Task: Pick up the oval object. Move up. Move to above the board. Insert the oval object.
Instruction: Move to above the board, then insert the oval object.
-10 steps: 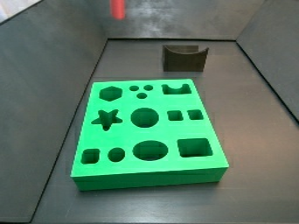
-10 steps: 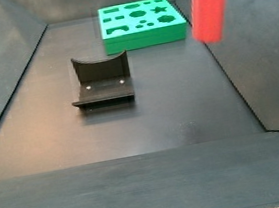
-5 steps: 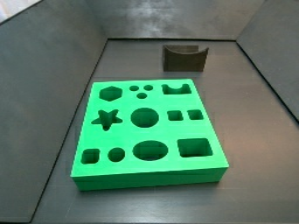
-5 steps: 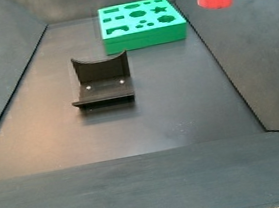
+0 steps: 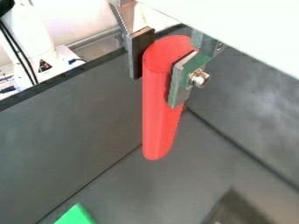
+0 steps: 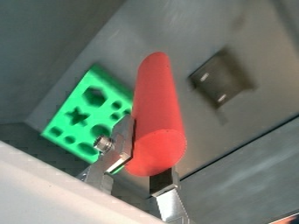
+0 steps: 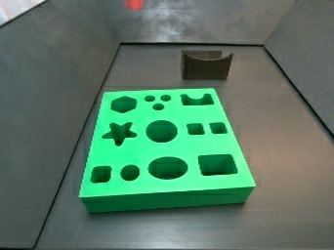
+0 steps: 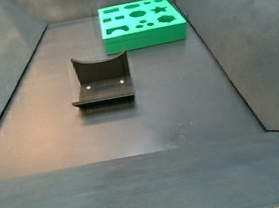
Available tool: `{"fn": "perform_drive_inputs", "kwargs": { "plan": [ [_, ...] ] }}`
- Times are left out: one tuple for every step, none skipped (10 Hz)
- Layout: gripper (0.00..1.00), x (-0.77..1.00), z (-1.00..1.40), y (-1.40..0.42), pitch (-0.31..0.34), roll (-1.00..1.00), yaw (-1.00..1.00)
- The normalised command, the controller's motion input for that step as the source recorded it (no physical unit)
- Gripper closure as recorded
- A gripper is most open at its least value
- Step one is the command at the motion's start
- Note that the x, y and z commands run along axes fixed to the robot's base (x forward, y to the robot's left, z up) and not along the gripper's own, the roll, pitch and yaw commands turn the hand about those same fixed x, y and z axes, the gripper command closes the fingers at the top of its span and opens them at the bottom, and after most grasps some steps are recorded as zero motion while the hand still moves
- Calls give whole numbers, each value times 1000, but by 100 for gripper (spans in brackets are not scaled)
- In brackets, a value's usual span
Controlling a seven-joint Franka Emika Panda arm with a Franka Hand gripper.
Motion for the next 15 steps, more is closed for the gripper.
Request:
{"fn": "perform_drive_inputs", "kwargs": {
  "plan": [
    [100, 270, -11, -1000, 62, -79, -229],
    [100, 275, -10, -1000, 65, -70, -146],
    [100, 284, -7, -1000, 68, -43, -58],
    [100, 288, -5, -1000, 70, -31, -28],
    [100, 306, -3, -1000, 72, 0, -9],
    [100, 334, -2, -1000, 77, 5, 5],
    [100, 363, -4, -1000, 81, 25, 3],
    [100, 344, -4, -866, 82, 42, 4],
    [100, 222, -6, -393, 87, 79, 5],
    [100, 150, 3, -185, 89, 78, 9],
    [100, 0, 11, -100, -63, 60, 0],
    [100, -11, 0, 0, -4, 0, 0],
    [100, 29, 0, -23, 0, 0, 0],
    [100, 0, 0, -57, -46, 0, -151],
    [100, 103, 0, -137, -53, 0, -849]
  ]
}}
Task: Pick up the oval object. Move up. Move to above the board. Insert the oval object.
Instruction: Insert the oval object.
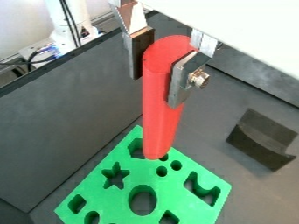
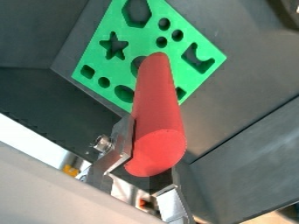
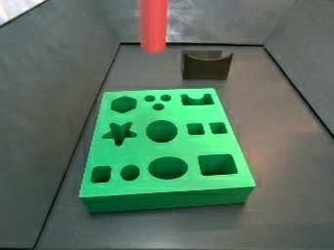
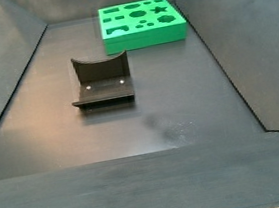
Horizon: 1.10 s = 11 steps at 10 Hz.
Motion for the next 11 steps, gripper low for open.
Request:
{"fn": "perform_drive_inputs", "kwargs": {
  "plan": [
    [100, 0, -17, -60, -17, 0, -969],
    [100, 9, -49, -60, 0, 0, -949],
    [100, 0, -23, -57, 0, 0, -963],
    [100, 0, -29, 0, -66, 13, -989],
    [100, 0, -57, 0, -56, 24, -980],
    [100, 0, -60, -14, -17, 31, -977],
    [100, 0, -74, -31, 0, 17, -997],
    [100, 0, -63, -17, 0, 20, -1000],
    [100, 0, -57, -17, 0, 19, -1000],
    [100, 0, -57, -20, 0, 7, -1000],
    [100, 0, -60, -20, 0, 0, -1000]
  ]
}}
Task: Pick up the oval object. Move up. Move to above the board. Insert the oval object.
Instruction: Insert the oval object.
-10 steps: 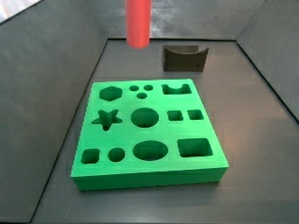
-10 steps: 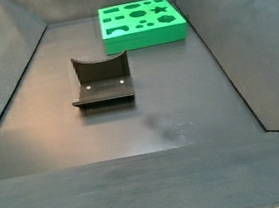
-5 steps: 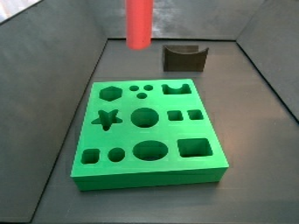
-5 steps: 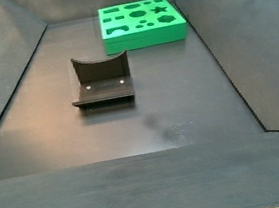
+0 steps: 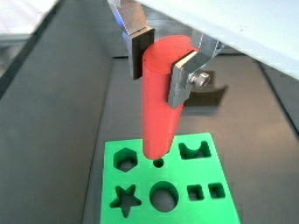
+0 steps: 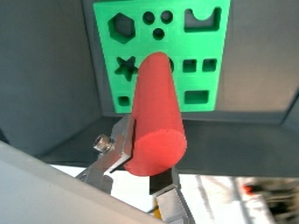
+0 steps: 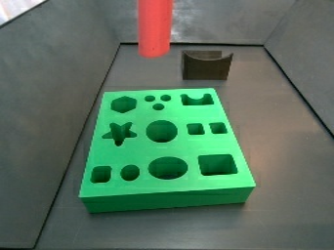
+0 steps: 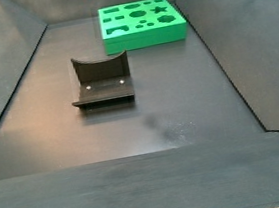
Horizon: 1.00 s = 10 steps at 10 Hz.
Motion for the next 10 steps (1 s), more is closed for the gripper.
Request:
{"fn": "perform_drive_inputs", "kwargs": {
  "plan": [
    [100, 0, -54, -23, 0, 0, -1000],
    [100, 0, -51, -23, 0, 0, -1000],
    [100, 0, -71, 0, 0, 0, -1000],
    [100, 0, -80, 0, 0, 0, -1000],
    [100, 0, -86, 0, 0, 0, -1000],
    [100, 0, -83, 0, 0, 0, -1000],
    [100, 0, -83, 0, 0, 0, -1000],
    [100, 0, -89, 0, 0, 0, -1000],
    [100, 0, -69, 0, 0, 0, -1000],
    [100, 0, -80, -3, 93, 0, -837]
  ]
}}
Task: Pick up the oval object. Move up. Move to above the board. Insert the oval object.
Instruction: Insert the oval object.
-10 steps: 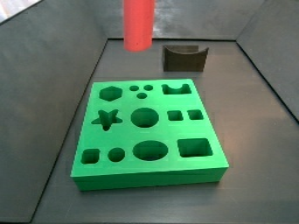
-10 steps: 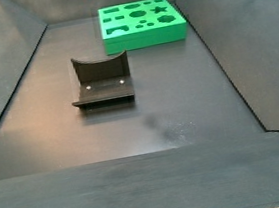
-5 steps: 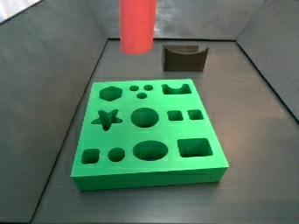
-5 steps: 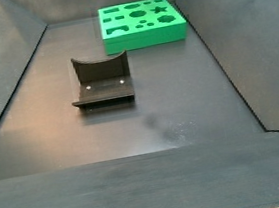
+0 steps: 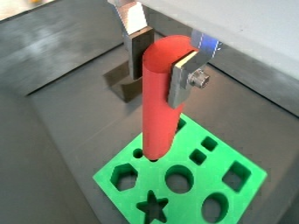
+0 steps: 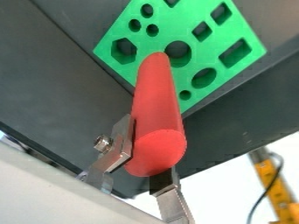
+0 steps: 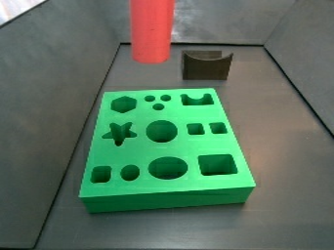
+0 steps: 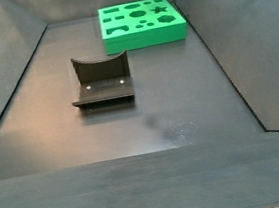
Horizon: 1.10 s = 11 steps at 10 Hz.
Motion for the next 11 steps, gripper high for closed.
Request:
{"fn": "perform_drive_inputs", "kwargs": {
  "plan": [
    [100, 23, 0, 0, 0, 0, 0],
    [100, 17, -129, -137, -20, -47, -129],
    [100, 97, -9, -66, -17, -136, -89],
    [100, 69, 0, -11, -70, -193, -189],
    [100, 71, 0, -9, -77, -233, -203],
    [100, 46, -43, -71, -120, -219, -226],
    [100, 0, -266, -169, -123, -144, -160],
    [100, 0, -291, -206, -69, -89, -71],
    [100, 0, -240, -177, -53, -84, -29],
    [100, 54, -123, -209, -49, -73, -26],
    [100, 0, -26, -154, -20, -59, 0]
  ]
}}
